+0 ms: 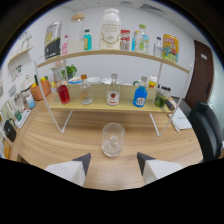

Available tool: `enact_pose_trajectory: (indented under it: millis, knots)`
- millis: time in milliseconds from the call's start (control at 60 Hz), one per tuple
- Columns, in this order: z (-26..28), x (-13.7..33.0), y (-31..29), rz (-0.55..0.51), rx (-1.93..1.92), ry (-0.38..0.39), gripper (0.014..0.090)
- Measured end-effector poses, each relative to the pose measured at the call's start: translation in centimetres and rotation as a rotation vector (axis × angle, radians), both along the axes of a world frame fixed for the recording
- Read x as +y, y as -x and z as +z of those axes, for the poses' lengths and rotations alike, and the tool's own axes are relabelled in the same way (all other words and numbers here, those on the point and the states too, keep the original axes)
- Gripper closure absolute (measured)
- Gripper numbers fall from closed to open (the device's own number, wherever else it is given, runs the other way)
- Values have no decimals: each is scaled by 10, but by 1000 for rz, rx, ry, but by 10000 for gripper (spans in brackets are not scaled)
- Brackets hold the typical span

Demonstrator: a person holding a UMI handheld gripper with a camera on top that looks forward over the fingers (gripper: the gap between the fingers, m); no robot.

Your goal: Make me a cup of Mojito.

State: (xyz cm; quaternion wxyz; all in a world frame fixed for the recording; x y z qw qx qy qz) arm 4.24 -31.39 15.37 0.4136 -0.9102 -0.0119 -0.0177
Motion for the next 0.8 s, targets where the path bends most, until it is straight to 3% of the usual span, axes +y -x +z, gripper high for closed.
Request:
enact_pose_trajectory:
  millis: [217,483,800]
  knots:
    - [-6,-15,-7,6,20,20,186]
    - [-14,-37,-70,-12,7,63,185]
    - [17,25,-160,-40,30,7,195]
